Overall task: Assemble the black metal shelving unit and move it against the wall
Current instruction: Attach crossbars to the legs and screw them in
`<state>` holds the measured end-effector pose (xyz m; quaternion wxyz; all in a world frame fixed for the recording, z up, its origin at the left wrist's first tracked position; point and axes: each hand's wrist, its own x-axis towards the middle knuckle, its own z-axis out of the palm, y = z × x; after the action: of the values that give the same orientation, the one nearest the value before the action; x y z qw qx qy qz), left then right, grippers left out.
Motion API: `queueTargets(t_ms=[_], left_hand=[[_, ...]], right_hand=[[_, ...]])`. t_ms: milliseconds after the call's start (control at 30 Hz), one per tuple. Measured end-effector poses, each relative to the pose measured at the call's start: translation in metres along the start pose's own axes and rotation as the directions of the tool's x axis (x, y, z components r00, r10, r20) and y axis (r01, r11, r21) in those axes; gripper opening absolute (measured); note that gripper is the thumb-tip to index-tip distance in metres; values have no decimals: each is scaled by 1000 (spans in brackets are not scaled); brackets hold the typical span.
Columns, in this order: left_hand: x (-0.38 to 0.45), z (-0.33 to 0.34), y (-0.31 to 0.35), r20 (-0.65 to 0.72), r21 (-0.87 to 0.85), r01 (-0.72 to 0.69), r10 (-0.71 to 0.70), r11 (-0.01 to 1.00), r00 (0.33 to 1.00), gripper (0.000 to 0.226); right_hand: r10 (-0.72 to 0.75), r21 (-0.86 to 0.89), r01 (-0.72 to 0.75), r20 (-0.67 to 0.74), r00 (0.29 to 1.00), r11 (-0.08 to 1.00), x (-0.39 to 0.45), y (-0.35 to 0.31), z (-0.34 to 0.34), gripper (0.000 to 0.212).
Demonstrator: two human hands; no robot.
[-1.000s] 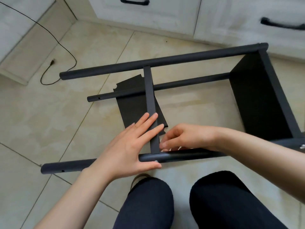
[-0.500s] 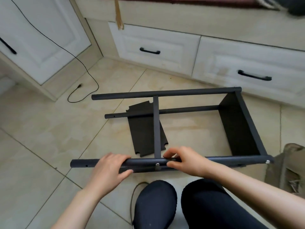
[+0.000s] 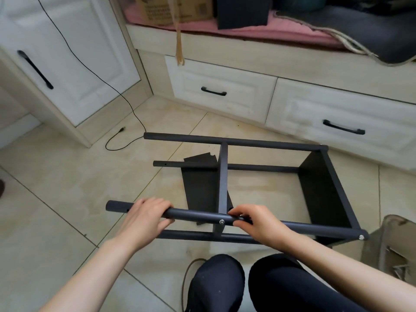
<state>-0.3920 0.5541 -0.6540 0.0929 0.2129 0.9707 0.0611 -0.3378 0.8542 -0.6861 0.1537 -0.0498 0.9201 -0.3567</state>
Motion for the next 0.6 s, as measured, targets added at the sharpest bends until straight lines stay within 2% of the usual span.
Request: queueTargets(t_ms=[100, 333, 467, 600], left_hand=[[2, -15, 3, -13, 26, -38, 39, 999, 999, 13], [5, -56, 24, -172, 112, -125, 143, 986, 975, 15], [13, -97, 49, -288, 195, -181, 233, 964, 929, 24], [24, -144, 86, -354, 327, -246, 359, 913, 863, 18]], right_hand=[[-13, 17, 14, -38, 999, 1000, -4, -4, -6, 25], [0, 38, 5, -117, 993, 999, -18, -19, -31, 25], [71, 9, -71, -166, 984, 997, -29, -33, -49, 22], [87, 39, -82, -167, 982, 996, -39, -42, -77, 13]])
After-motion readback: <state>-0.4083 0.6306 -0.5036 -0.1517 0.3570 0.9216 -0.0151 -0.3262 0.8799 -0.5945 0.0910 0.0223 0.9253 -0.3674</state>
